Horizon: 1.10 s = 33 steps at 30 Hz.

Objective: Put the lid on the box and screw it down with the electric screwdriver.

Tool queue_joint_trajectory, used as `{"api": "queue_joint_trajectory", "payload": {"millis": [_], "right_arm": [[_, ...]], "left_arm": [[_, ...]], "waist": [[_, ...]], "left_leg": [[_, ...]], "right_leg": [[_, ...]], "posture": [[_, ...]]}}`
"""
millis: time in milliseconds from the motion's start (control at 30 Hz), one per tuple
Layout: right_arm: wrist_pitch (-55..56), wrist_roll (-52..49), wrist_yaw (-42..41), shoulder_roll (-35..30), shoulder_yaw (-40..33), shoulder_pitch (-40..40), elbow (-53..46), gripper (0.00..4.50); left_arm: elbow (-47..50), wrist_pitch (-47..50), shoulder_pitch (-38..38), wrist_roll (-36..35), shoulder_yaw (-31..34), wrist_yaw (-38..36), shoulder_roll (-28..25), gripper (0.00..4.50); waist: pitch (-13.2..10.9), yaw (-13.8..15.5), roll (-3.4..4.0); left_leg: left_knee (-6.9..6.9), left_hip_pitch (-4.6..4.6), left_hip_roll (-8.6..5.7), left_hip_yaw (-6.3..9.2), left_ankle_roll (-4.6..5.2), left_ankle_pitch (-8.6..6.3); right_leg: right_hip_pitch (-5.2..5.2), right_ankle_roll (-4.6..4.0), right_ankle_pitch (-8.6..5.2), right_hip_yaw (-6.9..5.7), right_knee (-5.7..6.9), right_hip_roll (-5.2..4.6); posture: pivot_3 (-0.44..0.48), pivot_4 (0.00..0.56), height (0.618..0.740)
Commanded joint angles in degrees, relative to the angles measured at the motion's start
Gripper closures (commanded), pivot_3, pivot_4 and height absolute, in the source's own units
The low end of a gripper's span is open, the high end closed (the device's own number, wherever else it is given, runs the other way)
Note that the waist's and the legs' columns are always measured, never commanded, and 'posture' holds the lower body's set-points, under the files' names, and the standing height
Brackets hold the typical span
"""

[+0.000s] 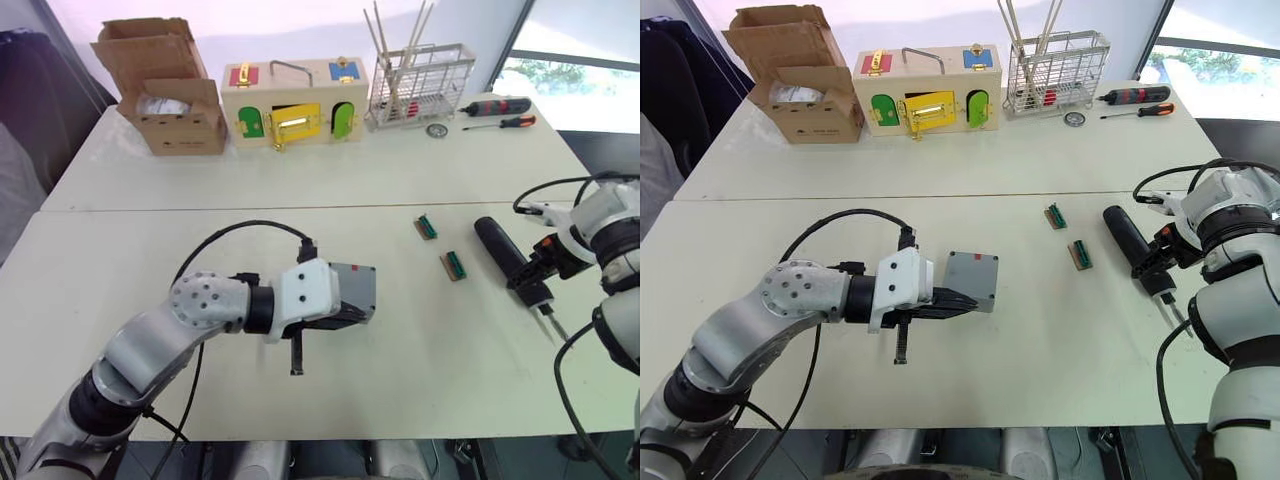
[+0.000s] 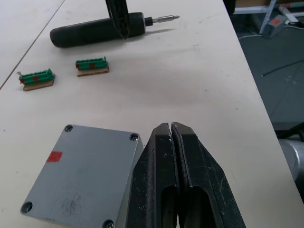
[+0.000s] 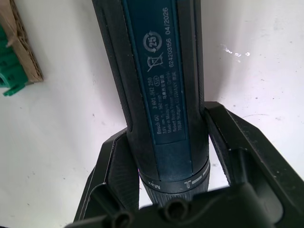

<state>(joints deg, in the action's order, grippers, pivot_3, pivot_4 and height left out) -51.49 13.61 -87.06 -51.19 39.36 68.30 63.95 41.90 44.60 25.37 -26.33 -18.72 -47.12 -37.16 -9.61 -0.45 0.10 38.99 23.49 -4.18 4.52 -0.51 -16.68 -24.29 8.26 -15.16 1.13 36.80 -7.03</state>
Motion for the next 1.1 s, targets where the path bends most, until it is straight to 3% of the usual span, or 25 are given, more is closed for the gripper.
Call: {"api": "queue_joint_trajectory", "payload": {"millis": [33, 133, 333, 467, 500, 533, 600, 667, 767, 867, 1100], "right_arm": [[1.2, 1.7, -0.2, 1.0, -1.4, -1.4, 3.0, 2.60], [2.0, 1.1, 1.0, 1.2, -5.2, -0.1, 4.2, 2.60], [3.5, -7.6, 17.2, -1.2, -24.5, 10.2, 4.6, 2.60], [-2.4, -14.6, 24.2, -3.2, -36.8, 13.7, -1.0, 2.60], [-2.0, -17.7, 26.6, -3.1, -41.7, 12.0, -5.5, 2.60], [-2.0, -23.3, 29.5, -1.3, -51.3, 7.9, -15.8, 2.60], [-7.4, -37.4, 36.7, 10.9, -73.5, -3.2, -47.6, 2.60], [-3.3, -46.9, 46.3, 25.8, -83.5, -12.1, -70.8, 2.60], [-6.3, -50.2, 55.6, 35.8, -80.9, -21.6, -85.5, 2.60], [-6.0, -55.6, 57.6, 41.0, -75.2, -31.2, -95.3, 2.60], [-1.4, -56.4, 57.4, 39.0, -65.1, -42.7, -98.9, 2.60]], "left_arm": [[2.0, -0.1, 0.4, -0.6, 1.7, 0.7, -0.1, 4.50], [0.4, -1.0, 0.7, -0.9, 2.1, 0.2, -0.1, 4.50], [-11.0, -6.9, 4.3, -0.1, 3.9, -5.1, -0.5, 4.50], [-15.7, -8.2, 7.2, -1.2, 5.5, -7.8, -0.3, 4.50], [-16.6, -8.4, 7.7, -1.1, 5.4, -8.3, -0.3, 4.50], [-17.8, -8.4, 8.5, -1.2, 5.4, -9.1, -0.1, 4.50], [-19.8, -7.7, 10.4, -2.4, 5.4, -11.0, 0.7, 4.50], [-21.4, -7.3, 11.8, -2.9, 5.1, -12.8, 0.9, 4.50], [-23.3, -9.4, 11.5, -0.2, 3.9, -15.4, -1.2, 4.50], [-24.9, -10.7, 10.8, 2.5, 2.8, -15.0, -1.5, 4.50], [-24.4, -10.3, 8.2, 4.8, 1.6, -14.0, -0.8, 4.50]], "waist": [[0.1, 0.0, -0.09], [0.1, -0.1, -0.14], [-0.2, -0.5, 0.36], [-0.2, -0.4, 0.40], [-0.2, -0.3, 0.40], [-0.2, -0.2, 0.32], [-0.3, -0.3, 0.27], [-0.2, -0.8, 0.27], [-0.2, -0.2, 0.34], [-0.2, 0.6, 0.33], [-0.2, -0.4, 0.34]], "left_leg": [[0.00, 0.00, 0.00, 0.00, 0.00, 0.00], [0.01, 0.00, 0.00, 0.02, -0.01, 0.01], [0.01, 0.00, -0.07, -0.24, -0.11, 0.06], [-0.48, 0.02, -0.01, -0.37, -0.13, 0.08], [-0.64, 0.02, -0.01, -0.36, -0.21, 0.13], [-0.76, 0.02, -0.01, -0.36, -0.24, 0.15], [-0.77, 0.03, 0.01, -0.26, -0.25, 0.15], [-0.74, 0.03, 0.15, -0.21, -0.27, 0.17], [-0.74, 0.01, 0.13, -0.01, -0.50, 0.32], [-0.53, -0.01, -0.06, 0.20, -0.50, 0.36], [-0.36, -0.01, -0.03, 0.15, -0.37, 0.28]], "right_leg": [[0.01, 0.00, 0.00, 0.00, 0.00, 0.00], [0.02, 0.00, 0.00, -0.02, -0.01, 0.00], [-0.18, 0.00, 0.00, 0.19, 0.15, -0.07], [-0.56, 0.00, 0.00, 0.17, 0.23, -0.07], [-0.61, 0.00, 0.00, 0.15, 0.22, -0.07], [-0.61, 0.00, 0.00, 0.15, 0.22, -0.06], [-0.56, 0.00, 0.00, 0.03, 0.22, -0.04], [-0.55, 0.01, 0.01, -0.03, 0.31, -0.01], [-0.67, 0.01, 0.01, -0.05, 0.69, 0.02], [-0.33, 0.01, 0.02, -0.04, 0.46, -0.04], [-0.31, 0.01, 0.01, 0.01, 0.50, 0.04]], "posture": [[0.000, 0.150, 0.730], [0.000, 0.150, 0.730], [0.000, 0.150, 0.730], [0.000, 0.150, 0.730], [0.000, 0.150, 0.730], [0.000, 0.150, 0.730], [0.000, 0.150, 0.730], [0.000, 0.150, 0.730], [0.000, 0.150, 0.730], [0.000, 0.150, 0.730], [0.000, 0.150, 0.730]]}}
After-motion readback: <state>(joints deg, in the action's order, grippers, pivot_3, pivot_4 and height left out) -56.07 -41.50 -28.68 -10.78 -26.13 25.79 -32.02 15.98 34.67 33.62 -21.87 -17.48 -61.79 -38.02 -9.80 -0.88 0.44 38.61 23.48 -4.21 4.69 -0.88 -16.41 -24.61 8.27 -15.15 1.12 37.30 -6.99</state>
